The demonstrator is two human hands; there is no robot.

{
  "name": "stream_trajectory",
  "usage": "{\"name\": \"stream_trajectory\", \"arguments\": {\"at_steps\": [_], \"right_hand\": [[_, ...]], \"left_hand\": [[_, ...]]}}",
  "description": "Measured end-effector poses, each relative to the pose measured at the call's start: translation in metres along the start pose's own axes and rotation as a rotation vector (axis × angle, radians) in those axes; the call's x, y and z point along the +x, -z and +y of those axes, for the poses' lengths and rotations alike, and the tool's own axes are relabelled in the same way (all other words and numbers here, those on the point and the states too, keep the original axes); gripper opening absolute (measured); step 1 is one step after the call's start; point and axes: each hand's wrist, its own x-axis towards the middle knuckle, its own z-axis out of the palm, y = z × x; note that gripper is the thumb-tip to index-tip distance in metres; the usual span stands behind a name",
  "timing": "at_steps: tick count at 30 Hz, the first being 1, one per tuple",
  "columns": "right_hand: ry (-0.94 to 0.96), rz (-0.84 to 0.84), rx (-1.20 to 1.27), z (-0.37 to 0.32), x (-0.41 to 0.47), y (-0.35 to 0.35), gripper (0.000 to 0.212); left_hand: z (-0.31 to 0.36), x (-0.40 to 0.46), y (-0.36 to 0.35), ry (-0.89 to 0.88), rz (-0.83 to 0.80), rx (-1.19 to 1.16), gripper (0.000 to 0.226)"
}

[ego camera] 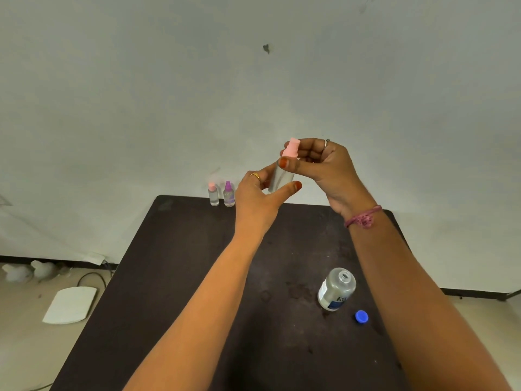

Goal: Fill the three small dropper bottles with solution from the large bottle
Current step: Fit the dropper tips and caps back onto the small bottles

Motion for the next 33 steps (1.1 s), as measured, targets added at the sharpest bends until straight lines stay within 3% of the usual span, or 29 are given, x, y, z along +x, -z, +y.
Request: {"name": "stream_trajectory", "arguments": {"at_steps": [5,8,10,12,15,20,29,33], "right_hand": [[-0.042,0.089,0.055,0.006,0.0,-0.006,0.032],[-0.028,-0.022,0.093,0.0,0.001,0.005,0.032],[-0.009,-0.089,0.127,-0.005,0.003,0.014,0.035],[-0.014,-0.168,0.139,-0.009,0.004,0.018,0.038],[-0.008,-0.237,0.082,-0.011,0.005,0.016,0.034],[-0.004,-0.16,0.056,-0.013,0.005,0.01,0.031],[-0.022,0.057,0.04,-0.002,0.002,-0.008,0.025],[-0.028,0.054,0.002,0.001,0.005,-0.012,0.022]], "left_hand": [[0.0,-0.005,-0.001,-0.006,0.002,-0.038,0.052],[-0.001,-0.001,0.013,0.096,-0.214,-0.156,0.052],[-0.001,0.002,0.023,0.245,-0.398,-0.43,0.04],[-0.002,0.003,0.029,0.348,-0.483,-0.648,0.031],[-0.004,0.003,0.027,0.39,-0.56,-0.683,0.033],[-0.007,0.004,0.022,0.339,-0.451,-0.719,0.027],[-0.017,-0.004,0.011,0.202,-0.241,-0.516,0.037],[-0.026,-0.002,0.009,0.209,-0.239,-0.556,0.038]]}}
